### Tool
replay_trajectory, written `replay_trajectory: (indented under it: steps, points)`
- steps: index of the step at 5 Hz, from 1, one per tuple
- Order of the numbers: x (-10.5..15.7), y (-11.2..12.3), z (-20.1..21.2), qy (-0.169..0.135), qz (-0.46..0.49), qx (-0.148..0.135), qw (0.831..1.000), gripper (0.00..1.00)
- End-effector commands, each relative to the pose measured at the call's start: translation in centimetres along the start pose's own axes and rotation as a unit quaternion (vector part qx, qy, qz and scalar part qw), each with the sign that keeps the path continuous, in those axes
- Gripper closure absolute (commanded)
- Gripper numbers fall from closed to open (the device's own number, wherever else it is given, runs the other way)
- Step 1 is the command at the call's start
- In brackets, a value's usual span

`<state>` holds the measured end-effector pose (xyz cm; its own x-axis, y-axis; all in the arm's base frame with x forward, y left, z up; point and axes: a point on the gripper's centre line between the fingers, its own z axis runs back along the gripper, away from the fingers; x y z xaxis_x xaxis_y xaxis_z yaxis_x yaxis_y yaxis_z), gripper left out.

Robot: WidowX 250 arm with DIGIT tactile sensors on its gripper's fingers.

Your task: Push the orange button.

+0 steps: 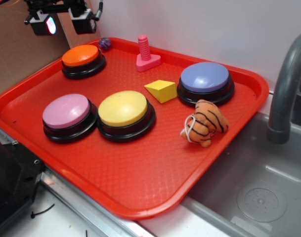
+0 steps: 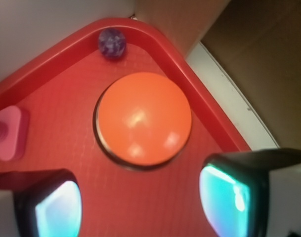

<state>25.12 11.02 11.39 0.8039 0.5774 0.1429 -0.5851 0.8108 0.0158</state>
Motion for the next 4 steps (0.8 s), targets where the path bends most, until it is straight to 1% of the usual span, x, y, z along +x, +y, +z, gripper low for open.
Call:
replay_trajectory:
  steps: [1,2,4]
  points:
    - [-0.2,-0.5,2.6,-0.016,-0.02,-0.012,1.0,0.0]
    - [-0.9,-1.5,3.2,-0.017,-0.032,-0.001,0.999,0.0]
    - [-1.9,-2.6,4.4,-0.011,-0.046,-0.008,0.999,0.0]
